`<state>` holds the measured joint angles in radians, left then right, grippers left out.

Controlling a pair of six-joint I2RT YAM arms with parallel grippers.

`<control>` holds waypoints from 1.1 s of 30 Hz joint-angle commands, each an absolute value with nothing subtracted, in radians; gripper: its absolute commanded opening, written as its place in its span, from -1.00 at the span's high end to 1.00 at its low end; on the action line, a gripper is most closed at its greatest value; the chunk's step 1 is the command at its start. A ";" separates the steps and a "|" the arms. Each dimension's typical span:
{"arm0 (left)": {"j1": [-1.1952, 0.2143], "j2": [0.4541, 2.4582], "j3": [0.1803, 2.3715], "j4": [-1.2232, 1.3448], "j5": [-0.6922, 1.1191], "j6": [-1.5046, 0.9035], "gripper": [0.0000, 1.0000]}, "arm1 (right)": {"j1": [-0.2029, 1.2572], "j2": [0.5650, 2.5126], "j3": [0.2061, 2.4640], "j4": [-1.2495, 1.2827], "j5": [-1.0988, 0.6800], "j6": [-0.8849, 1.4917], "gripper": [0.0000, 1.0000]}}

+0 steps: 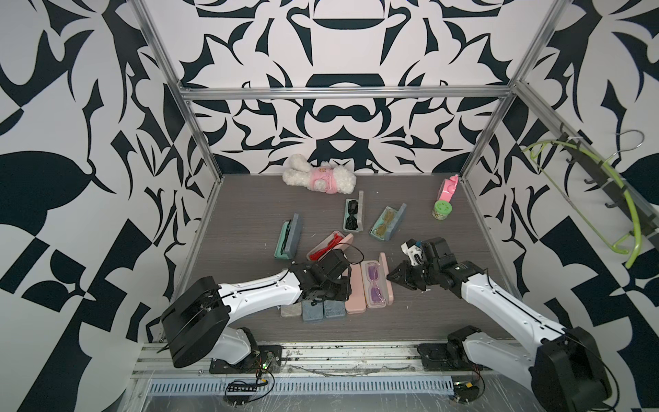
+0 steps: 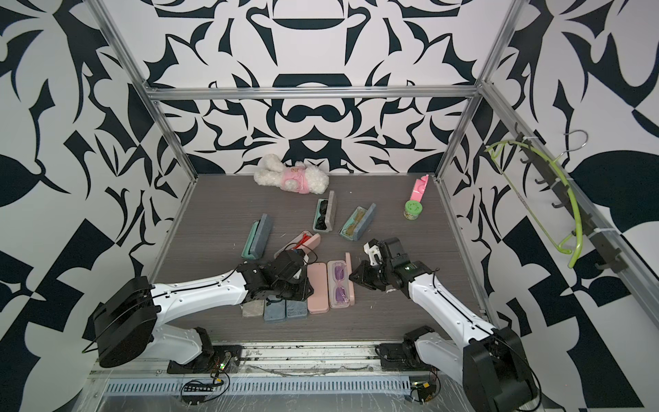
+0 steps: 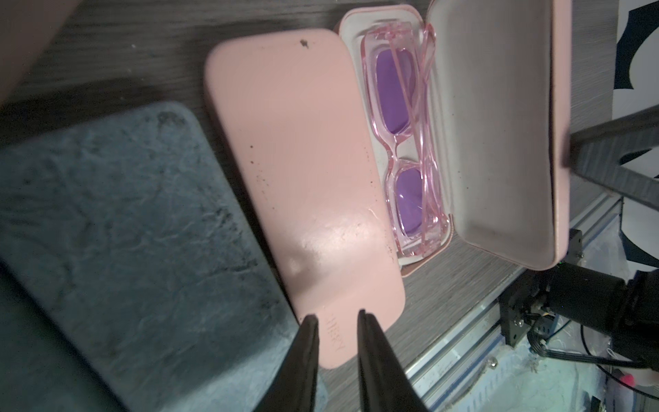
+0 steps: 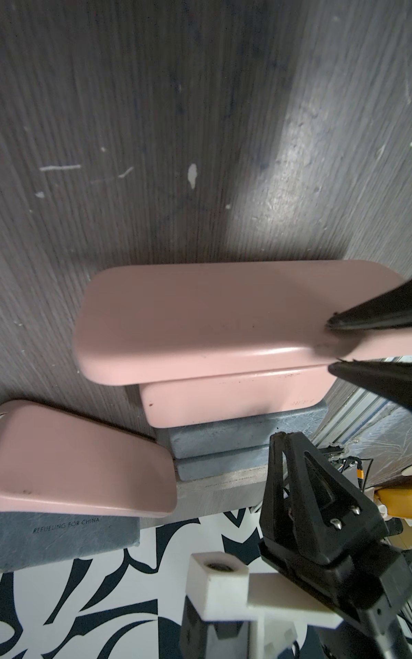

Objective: Close the glasses case
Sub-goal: Close the glasses case at the center of the board.

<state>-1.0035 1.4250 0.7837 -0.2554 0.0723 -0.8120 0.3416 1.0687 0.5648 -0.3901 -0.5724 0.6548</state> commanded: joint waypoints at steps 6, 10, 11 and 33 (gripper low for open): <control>-0.999 1.459 0.803 -0.242 0.096 -0.811 0.56 | 0.345 1.076 0.551 -0.368 -0.581 0.655 0.66; -0.999 1.466 0.796 -0.236 0.098 -0.814 0.57 | 0.361 1.090 0.552 -0.357 -0.577 0.660 0.66; -0.999 1.465 0.796 -0.236 0.098 -0.815 0.57 | 0.368 1.096 0.555 -0.357 -0.572 0.661 0.66; -0.999 1.480 0.789 -0.222 0.111 -0.818 0.60 | 0.481 1.181 0.580 -0.314 -0.494 0.693 0.70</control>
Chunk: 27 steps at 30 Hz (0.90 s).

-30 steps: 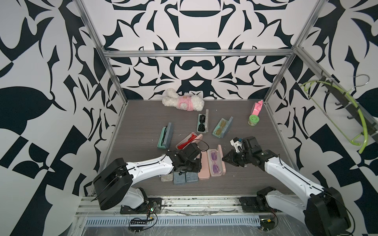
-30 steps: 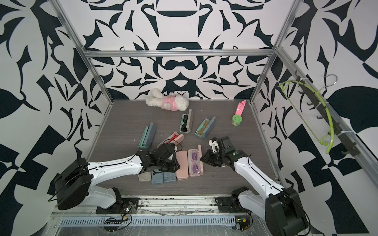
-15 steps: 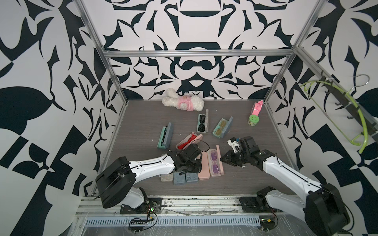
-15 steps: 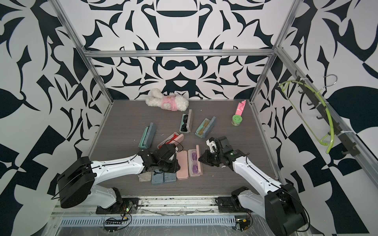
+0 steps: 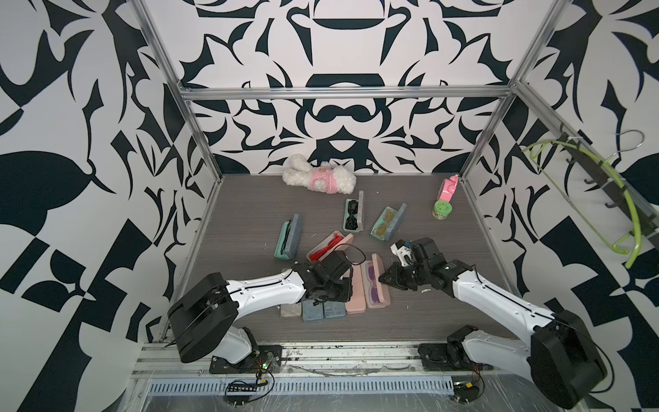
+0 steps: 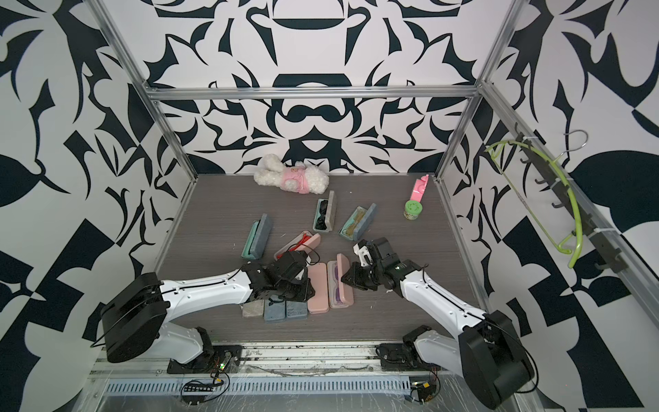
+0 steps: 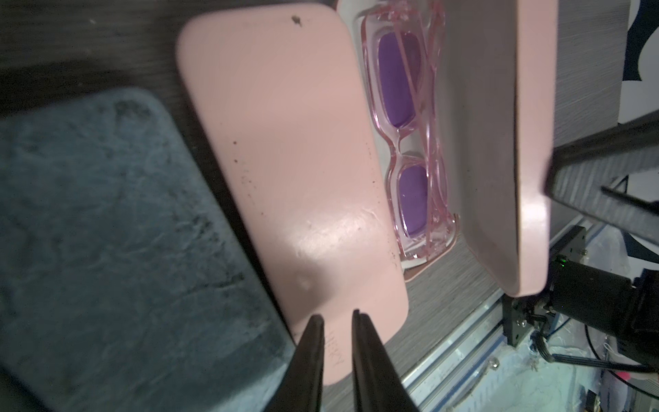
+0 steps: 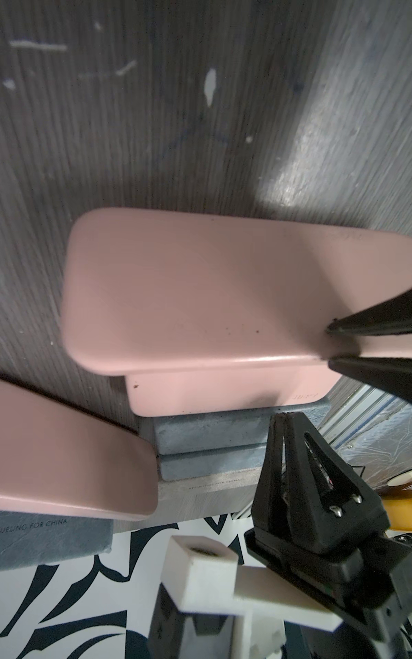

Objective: Close the glasses case
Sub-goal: Close the glasses case at the center of the board.

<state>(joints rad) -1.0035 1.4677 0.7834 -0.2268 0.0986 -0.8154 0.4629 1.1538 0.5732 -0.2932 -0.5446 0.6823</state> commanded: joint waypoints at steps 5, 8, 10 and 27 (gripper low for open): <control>-0.999 1.479 0.787 -0.222 0.111 -0.817 0.60 | 0.515 1.218 0.590 -0.290 -0.476 0.704 0.70; -0.999 1.479 0.787 -0.224 0.112 -0.817 0.60 | 0.537 1.244 0.597 -0.272 -0.466 0.713 0.72; -0.999 1.478 0.787 -0.224 0.111 -0.818 0.60 | 0.549 1.258 0.600 -0.263 -0.461 0.716 0.72; -0.999 1.316 0.785 -0.212 0.076 -0.789 0.46 | 0.551 1.184 0.735 -0.377 -0.419 0.702 0.32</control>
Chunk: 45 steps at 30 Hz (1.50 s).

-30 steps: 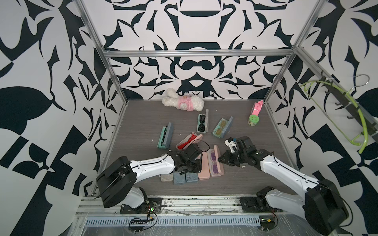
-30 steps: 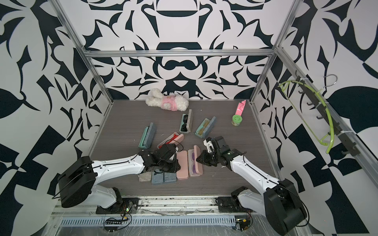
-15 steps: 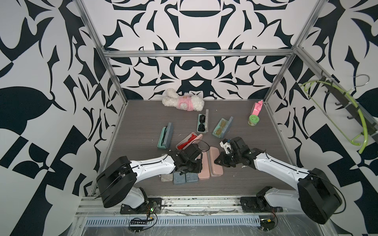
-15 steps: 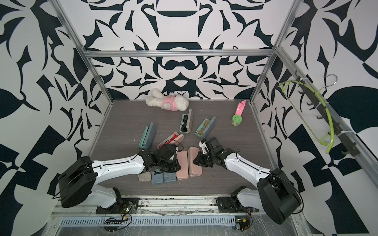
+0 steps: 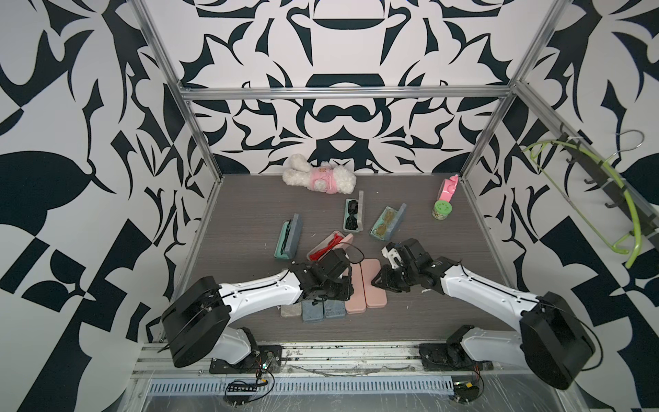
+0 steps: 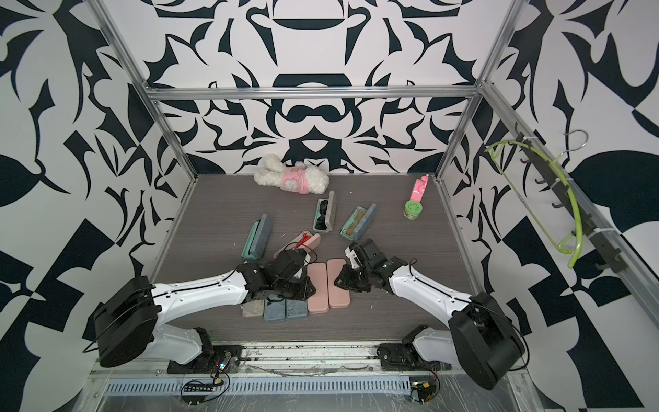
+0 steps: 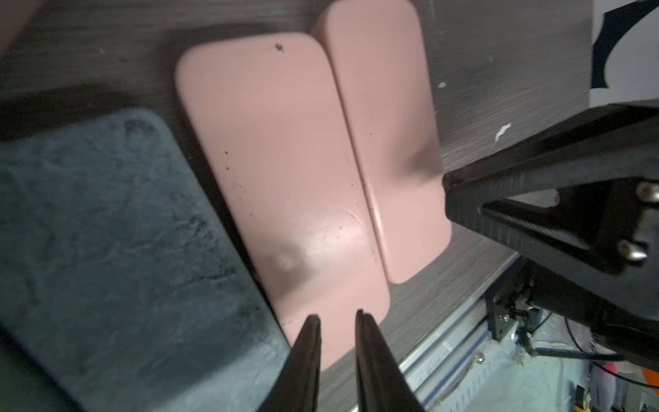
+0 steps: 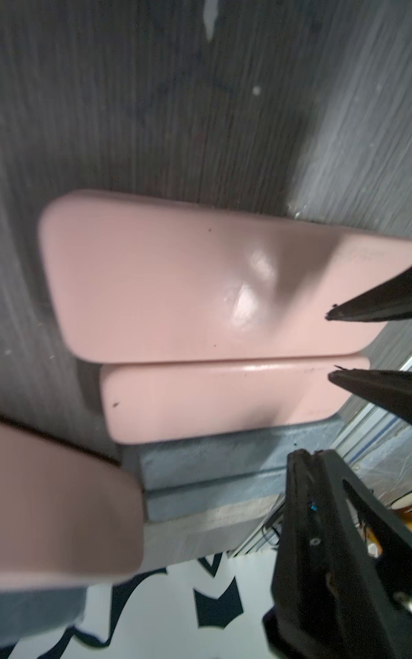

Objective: Close the glasses case
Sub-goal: Close the glasses case at the center of the board, then pick up the glasses case at the center of the board.

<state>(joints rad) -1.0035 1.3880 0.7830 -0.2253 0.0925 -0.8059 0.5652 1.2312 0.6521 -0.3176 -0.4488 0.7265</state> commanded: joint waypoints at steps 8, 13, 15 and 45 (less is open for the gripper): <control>-1.000 1.044 0.763 -0.236 -0.034 -0.751 -0.88 | 0.332 1.174 0.860 -0.542 -0.356 0.652 -0.47; -0.999 0.935 0.799 -0.346 -0.098 -0.685 -0.99 | 0.215 1.296 0.963 -0.542 -0.379 0.639 -0.65; -0.999 0.930 0.828 -0.409 -0.123 -0.658 -0.99 | 0.212 1.371 1.028 -0.543 -0.381 0.630 -0.67; -0.999 0.876 0.793 -0.557 -0.182 -0.672 -0.99 | 0.169 1.976 1.571 -0.766 -0.285 0.541 -0.36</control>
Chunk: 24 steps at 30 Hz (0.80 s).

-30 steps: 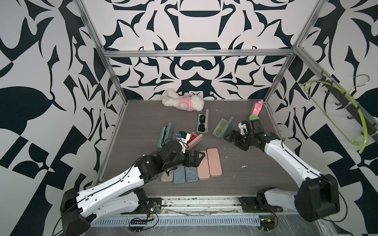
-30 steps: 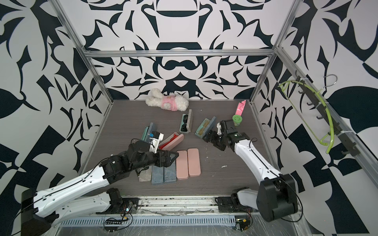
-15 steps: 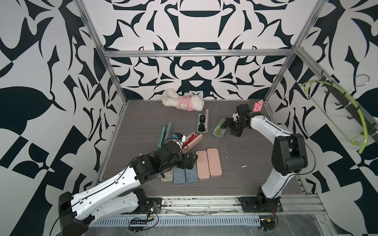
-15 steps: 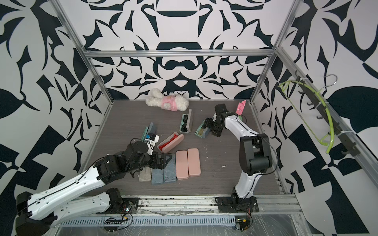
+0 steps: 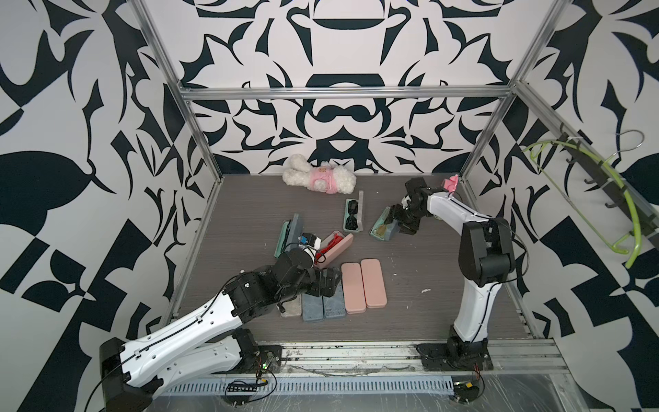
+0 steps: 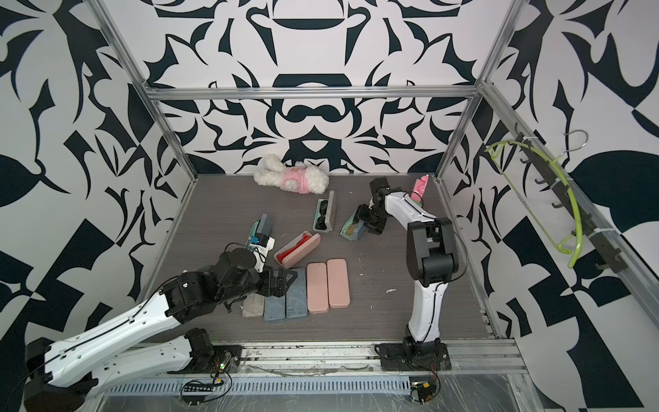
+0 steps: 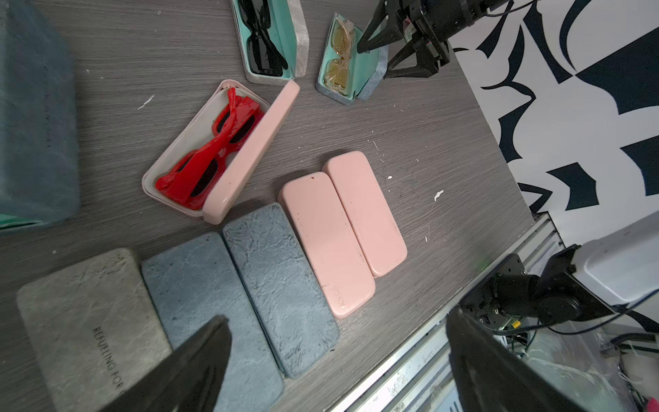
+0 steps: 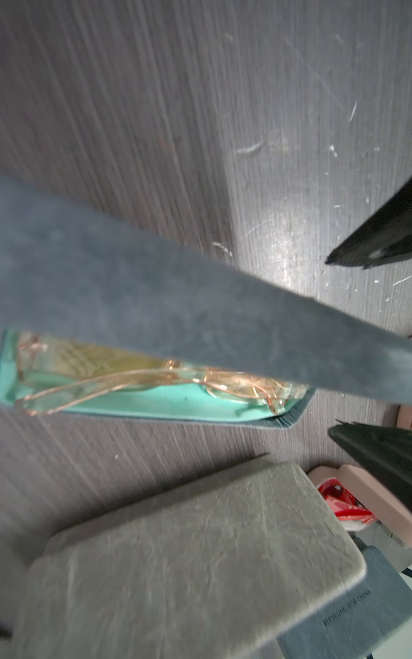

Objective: Close the glasses case
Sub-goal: Pick up the glasses case at the center of the board.

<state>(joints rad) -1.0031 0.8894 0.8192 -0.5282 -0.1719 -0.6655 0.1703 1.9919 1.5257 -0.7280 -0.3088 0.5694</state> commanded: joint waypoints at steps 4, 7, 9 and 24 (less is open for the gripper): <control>-0.999 0.875 0.784 -0.553 -0.178 -0.677 -0.99 | 0.169 1.978 1.576 -0.792 -0.260 0.513 -0.17; -0.999 0.877 0.782 -0.553 -0.176 -0.678 -0.99 | 0.170 1.974 1.574 -0.800 -0.248 0.499 -0.06; -0.999 0.879 0.780 -0.552 -0.175 -0.678 -0.99 | 0.170 1.972 1.574 -0.806 -0.247 0.494 0.05; -0.999 0.896 0.761 -0.532 -0.161 -0.680 -0.99 | 0.198 1.938 1.562 -0.851 -0.181 0.444 0.46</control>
<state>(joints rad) -1.0031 0.8921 0.7811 -0.5381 -0.1711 -0.6807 0.1848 2.0014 1.5383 -0.8101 -0.2184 0.4683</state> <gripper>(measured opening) 0.995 0.278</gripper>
